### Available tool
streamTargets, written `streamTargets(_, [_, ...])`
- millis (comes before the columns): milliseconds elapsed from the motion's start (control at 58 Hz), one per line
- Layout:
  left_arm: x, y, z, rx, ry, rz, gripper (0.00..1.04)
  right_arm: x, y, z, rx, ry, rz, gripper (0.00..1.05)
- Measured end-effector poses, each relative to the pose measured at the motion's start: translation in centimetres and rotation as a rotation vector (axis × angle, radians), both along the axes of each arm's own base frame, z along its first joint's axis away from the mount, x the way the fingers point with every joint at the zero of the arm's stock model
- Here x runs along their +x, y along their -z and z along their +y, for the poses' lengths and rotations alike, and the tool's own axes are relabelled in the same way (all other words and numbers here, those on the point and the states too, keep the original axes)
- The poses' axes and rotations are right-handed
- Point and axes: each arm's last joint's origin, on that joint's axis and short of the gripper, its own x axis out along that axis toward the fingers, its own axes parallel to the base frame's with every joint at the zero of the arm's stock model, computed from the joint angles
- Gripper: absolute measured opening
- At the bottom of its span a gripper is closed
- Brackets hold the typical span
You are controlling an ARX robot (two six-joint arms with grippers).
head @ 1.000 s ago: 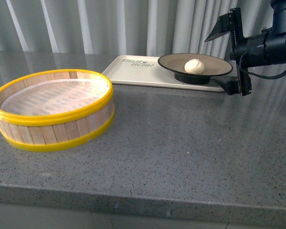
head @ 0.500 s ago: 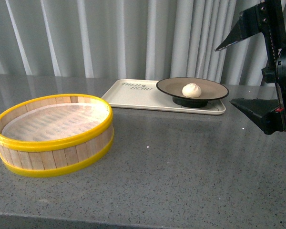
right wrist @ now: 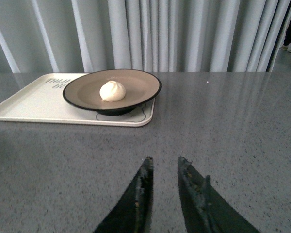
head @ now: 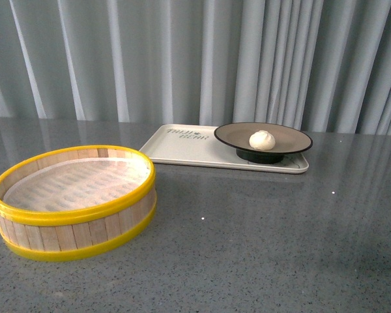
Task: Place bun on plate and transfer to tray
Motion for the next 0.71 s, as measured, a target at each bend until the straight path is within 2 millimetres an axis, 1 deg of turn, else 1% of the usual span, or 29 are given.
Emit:
streamTargets(17, [0.0,0.0,0.0,0.000,0.000,0.000,0.98,-0.3,0.1,-0.1,-0.003,0.000,0.000,0.04])
streamTargets(52, [0.0,0.0,0.0,0.000,0.000,0.000,0.98,-0.8,0.2,-0.3,-0.012,0.001,-0.002,0.01])
streamTargets(172, [0.0,0.0,0.0,0.000,0.000,0.000,0.98,-2.6,0.6,-0.8,-0.015,0.008,-0.011,0.02])
streamTargets(310, [0.0,0.0,0.0,0.000,0.000,0.000,0.98,-4.1,1.0,-1.2,-0.019,0.003,-0.007,0.02])
streamTargets(362, [0.0,0.0,0.0,0.000,0.000,0.000,0.98,-4.6,1.2,-1.7,-0.020,-0.017,-0.004,0.02])
streamTargets(448, [0.0,0.0,0.0,0.000,0.000,0.000,0.98,-5.5,1.4,-2.3,-0.020,0.008,-0.005,0.02])
streamTargets(517, [0.0,0.0,0.0,0.000,0.000,0.000,0.98,-6.4,1.6,-2.4,-0.020,0.011,-0.005,0.02])
streamTargets(603, [0.0,0.0,0.0,0.000,0.000,0.000,0.98,-7.0,2.1,-2.3,-0.020,0.008,-0.024,0.02])
streamTargets(707, [0.0,0.0,0.0,0.000,0.000,0.000,0.98,-7.6,2.8,-2.3,-0.020,0.008,0.000,0.02])
